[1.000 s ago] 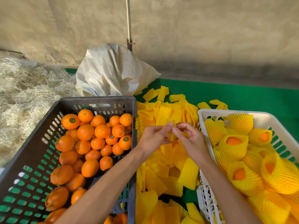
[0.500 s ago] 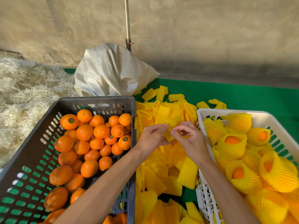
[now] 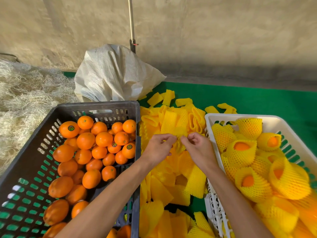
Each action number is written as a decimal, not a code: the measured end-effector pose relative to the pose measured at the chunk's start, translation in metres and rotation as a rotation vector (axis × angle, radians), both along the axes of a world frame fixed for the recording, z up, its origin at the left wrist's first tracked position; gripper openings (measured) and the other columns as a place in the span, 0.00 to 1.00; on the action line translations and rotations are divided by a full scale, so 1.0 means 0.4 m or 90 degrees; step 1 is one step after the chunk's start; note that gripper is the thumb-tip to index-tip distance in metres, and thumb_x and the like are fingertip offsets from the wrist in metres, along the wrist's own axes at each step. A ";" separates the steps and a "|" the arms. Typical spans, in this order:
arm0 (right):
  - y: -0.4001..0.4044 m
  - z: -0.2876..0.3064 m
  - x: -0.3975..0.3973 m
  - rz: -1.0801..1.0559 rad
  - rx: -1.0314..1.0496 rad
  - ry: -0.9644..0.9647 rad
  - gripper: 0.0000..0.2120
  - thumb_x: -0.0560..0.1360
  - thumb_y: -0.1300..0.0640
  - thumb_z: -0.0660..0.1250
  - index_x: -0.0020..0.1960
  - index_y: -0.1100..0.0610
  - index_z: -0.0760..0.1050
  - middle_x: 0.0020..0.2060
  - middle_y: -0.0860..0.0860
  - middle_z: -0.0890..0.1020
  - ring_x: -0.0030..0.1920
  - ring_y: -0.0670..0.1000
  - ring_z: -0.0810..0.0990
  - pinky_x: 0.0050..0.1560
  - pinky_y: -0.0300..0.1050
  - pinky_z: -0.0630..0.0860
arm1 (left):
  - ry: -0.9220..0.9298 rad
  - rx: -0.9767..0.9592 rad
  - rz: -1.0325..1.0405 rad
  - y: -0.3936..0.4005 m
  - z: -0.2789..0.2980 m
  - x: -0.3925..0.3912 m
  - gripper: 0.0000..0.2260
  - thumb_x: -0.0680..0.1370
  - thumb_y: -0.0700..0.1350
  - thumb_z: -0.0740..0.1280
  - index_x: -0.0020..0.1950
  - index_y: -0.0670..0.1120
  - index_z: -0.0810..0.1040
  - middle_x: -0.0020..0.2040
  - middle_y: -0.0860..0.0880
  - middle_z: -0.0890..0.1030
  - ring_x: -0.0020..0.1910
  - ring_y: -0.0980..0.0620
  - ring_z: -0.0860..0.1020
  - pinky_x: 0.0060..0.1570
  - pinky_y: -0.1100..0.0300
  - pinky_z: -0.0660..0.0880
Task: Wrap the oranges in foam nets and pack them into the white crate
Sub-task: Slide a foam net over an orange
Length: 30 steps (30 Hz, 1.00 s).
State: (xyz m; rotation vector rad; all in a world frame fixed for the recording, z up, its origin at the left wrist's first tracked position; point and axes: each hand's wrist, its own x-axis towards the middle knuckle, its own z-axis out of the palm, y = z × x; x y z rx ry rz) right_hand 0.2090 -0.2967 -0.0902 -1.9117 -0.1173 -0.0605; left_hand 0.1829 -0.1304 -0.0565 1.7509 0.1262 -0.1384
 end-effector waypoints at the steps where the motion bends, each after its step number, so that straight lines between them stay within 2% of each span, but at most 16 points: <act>1: 0.000 -0.001 -0.001 -0.004 -0.022 0.001 0.11 0.70 0.39 0.69 0.40 0.45 0.76 0.33 0.43 0.80 0.33 0.42 0.77 0.37 0.49 0.75 | -0.022 0.022 0.015 0.000 -0.003 0.000 0.15 0.85 0.46 0.64 0.51 0.35 0.83 0.45 0.45 0.75 0.45 0.49 0.75 0.46 0.51 0.84; 3: -0.002 0.001 0.001 -0.019 -0.040 -0.001 0.10 0.69 0.41 0.70 0.47 0.44 0.75 0.41 0.42 0.83 0.39 0.43 0.81 0.41 0.52 0.80 | -0.043 0.015 0.078 0.006 -0.007 0.006 0.15 0.86 0.44 0.62 0.43 0.37 0.76 0.37 0.48 0.72 0.40 0.51 0.72 0.43 0.53 0.84; 5: -0.006 0.007 0.004 -0.016 -0.036 -0.035 0.11 0.74 0.46 0.69 0.53 0.41 0.69 0.50 0.46 0.83 0.41 0.49 0.84 0.43 0.60 0.82 | -0.041 -0.024 0.138 0.015 -0.011 0.013 0.15 0.86 0.43 0.60 0.40 0.43 0.70 0.31 0.57 0.68 0.34 0.56 0.71 0.44 0.50 0.85; 7: -0.012 0.011 0.004 0.033 -0.022 -0.099 0.08 0.82 0.51 0.63 0.55 0.40 0.66 0.47 0.46 0.83 0.37 0.50 0.86 0.38 0.59 0.82 | -0.024 -0.068 0.180 0.018 -0.011 0.017 0.13 0.87 0.44 0.59 0.43 0.45 0.71 0.34 0.54 0.72 0.37 0.56 0.77 0.45 0.46 0.85; 9: -0.020 0.016 -0.004 0.106 -0.090 -0.174 0.05 0.85 0.50 0.57 0.58 0.40 0.66 0.39 0.47 0.83 0.33 0.45 0.85 0.32 0.51 0.81 | 0.003 -0.088 0.216 0.018 -0.012 0.020 0.10 0.88 0.44 0.57 0.49 0.44 0.73 0.40 0.48 0.73 0.41 0.50 0.79 0.44 0.45 0.85; 11: -0.025 0.020 -0.009 0.173 -0.164 -0.218 0.09 0.86 0.53 0.55 0.60 0.41 0.70 0.40 0.45 0.80 0.30 0.42 0.83 0.27 0.46 0.79 | 0.016 -0.104 0.236 0.017 -0.013 0.022 0.09 0.88 0.42 0.56 0.52 0.42 0.72 0.40 0.46 0.73 0.36 0.53 0.78 0.37 0.50 0.85; 13: -0.029 0.020 -0.007 0.212 -0.241 -0.226 0.15 0.85 0.60 0.56 0.62 0.44 0.75 0.44 0.46 0.75 0.28 0.43 0.82 0.25 0.48 0.78 | -0.017 -0.117 0.230 0.015 -0.011 0.015 0.08 0.88 0.39 0.56 0.50 0.43 0.71 0.39 0.45 0.71 0.30 0.56 0.75 0.33 0.54 0.83; 15: -0.027 0.016 -0.006 0.182 -0.341 -0.227 0.16 0.84 0.60 0.58 0.63 0.46 0.80 0.47 0.48 0.75 0.31 0.46 0.82 0.31 0.52 0.79 | -0.119 -0.008 0.196 0.017 -0.007 0.004 0.11 0.88 0.42 0.56 0.47 0.43 0.71 0.37 0.46 0.71 0.30 0.56 0.72 0.33 0.51 0.82; 17: -0.025 0.018 -0.006 0.103 -0.365 -0.194 0.14 0.83 0.54 0.61 0.64 0.46 0.81 0.54 0.50 0.82 0.39 0.55 0.84 0.43 0.48 0.81 | -0.233 0.086 0.123 0.015 -0.002 -0.006 0.12 0.88 0.44 0.57 0.47 0.42 0.72 0.35 0.50 0.71 0.32 0.55 0.69 0.31 0.47 0.77; 18: -0.023 0.020 -0.007 0.072 -0.324 -0.163 0.13 0.82 0.50 0.62 0.63 0.45 0.82 0.52 0.49 0.85 0.39 0.53 0.84 0.44 0.45 0.80 | -0.274 0.118 0.078 0.011 0.002 -0.011 0.11 0.88 0.44 0.57 0.47 0.43 0.73 0.36 0.52 0.71 0.32 0.56 0.69 0.31 0.49 0.72; 20: -0.023 0.023 -0.004 0.034 -0.212 -0.107 0.11 0.80 0.45 0.66 0.54 0.47 0.84 0.37 0.44 0.86 0.32 0.46 0.83 0.36 0.45 0.79 | -0.345 0.233 0.031 0.006 0.004 -0.018 0.09 0.87 0.44 0.60 0.50 0.45 0.77 0.40 0.55 0.74 0.36 0.59 0.71 0.37 0.62 0.67; 21: -0.024 0.022 0.000 0.010 -0.172 -0.095 0.09 0.79 0.45 0.68 0.50 0.48 0.85 0.32 0.44 0.84 0.30 0.44 0.82 0.34 0.46 0.79 | -0.380 0.300 0.039 0.009 0.006 -0.018 0.08 0.86 0.45 0.62 0.52 0.46 0.79 0.44 0.55 0.75 0.41 0.59 0.73 0.40 0.64 0.68; 23: -0.034 0.017 0.012 -0.039 -0.149 -0.085 0.02 0.77 0.51 0.72 0.48 0.48 0.83 0.33 0.44 0.83 0.30 0.43 0.80 0.32 0.43 0.76 | -0.440 0.373 0.099 0.033 0.018 -0.012 0.07 0.85 0.46 0.63 0.54 0.48 0.80 0.49 0.54 0.76 0.46 0.57 0.74 0.40 0.64 0.71; 25: -0.039 0.008 0.019 -0.046 -0.187 -0.072 0.09 0.73 0.56 0.74 0.42 0.47 0.74 0.37 0.46 0.79 0.34 0.47 0.75 0.31 0.38 0.67 | -0.473 0.384 0.173 0.084 0.031 -0.004 0.06 0.85 0.44 0.63 0.55 0.47 0.79 0.51 0.53 0.76 0.48 0.56 0.74 0.41 0.66 0.72; 27: -0.035 0.001 0.019 -0.036 -0.221 -0.052 0.16 0.70 0.56 0.74 0.38 0.48 0.66 0.37 0.50 0.76 0.36 0.49 0.74 0.31 0.38 0.63 | -0.439 0.353 0.245 0.154 0.022 0.004 0.06 0.83 0.40 0.63 0.56 0.44 0.79 0.52 0.50 0.77 0.49 0.55 0.74 0.45 0.65 0.72; 30: -0.027 -0.004 0.014 -0.032 -0.277 -0.042 0.18 0.69 0.51 0.75 0.38 0.47 0.64 0.37 0.49 0.74 0.37 0.49 0.73 0.32 0.39 0.61 | -0.249 0.359 0.248 0.250 -0.048 -0.002 0.09 0.81 0.36 0.63 0.60 0.42 0.78 0.55 0.42 0.80 0.52 0.44 0.79 0.44 0.54 0.73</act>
